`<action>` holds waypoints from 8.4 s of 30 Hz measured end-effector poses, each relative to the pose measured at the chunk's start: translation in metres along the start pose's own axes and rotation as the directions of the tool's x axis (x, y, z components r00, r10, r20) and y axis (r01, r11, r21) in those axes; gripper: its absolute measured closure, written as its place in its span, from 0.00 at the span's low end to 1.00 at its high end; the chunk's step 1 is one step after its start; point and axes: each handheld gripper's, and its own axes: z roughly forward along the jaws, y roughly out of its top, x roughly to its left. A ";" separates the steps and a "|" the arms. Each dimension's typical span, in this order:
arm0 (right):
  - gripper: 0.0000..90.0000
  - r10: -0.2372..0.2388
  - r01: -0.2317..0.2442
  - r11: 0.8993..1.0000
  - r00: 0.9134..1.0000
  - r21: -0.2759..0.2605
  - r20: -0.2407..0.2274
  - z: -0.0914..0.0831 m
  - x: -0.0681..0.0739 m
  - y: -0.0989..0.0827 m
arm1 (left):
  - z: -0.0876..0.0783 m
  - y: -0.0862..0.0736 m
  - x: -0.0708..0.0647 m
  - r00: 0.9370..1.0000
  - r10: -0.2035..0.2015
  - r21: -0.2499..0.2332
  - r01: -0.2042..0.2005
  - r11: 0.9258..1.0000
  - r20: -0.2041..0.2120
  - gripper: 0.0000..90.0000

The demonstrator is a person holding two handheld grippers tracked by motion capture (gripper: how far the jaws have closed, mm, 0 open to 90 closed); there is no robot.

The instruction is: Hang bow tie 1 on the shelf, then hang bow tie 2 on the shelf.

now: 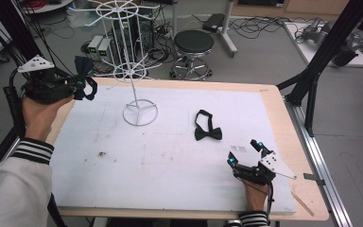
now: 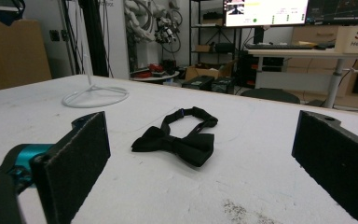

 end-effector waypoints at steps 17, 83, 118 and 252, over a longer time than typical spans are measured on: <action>0.04 0.001 -0.001 1.000 1.000 -0.002 0.000 0.000 0.000 0.000 | 0.016 0.016 0.017 1.000 -0.016 0.012 0.016 1.000 -0.020 0.82; 0.04 -0.007 0.007 1.000 1.000 0.006 0.003 0.001 0.000 0.000 | 0.053 0.028 -0.022 1.000 0.009 0.038 -0.010 0.999 0.013 0.50; 0.04 -0.009 0.009 1.000 1.000 0.002 0.011 0.001 0.001 0.000 | -0.001 -0.033 -0.036 0.964 0.121 -0.191 -0.076 0.979 0.238 0.02; 0.04 -0.184 0.535 0.635 0.806 0.557 -0.563 0.148 -0.057 0.085 | 0.026 -0.098 -0.077 0.883 0.203 -0.192 -0.131 0.973 0.424 0.02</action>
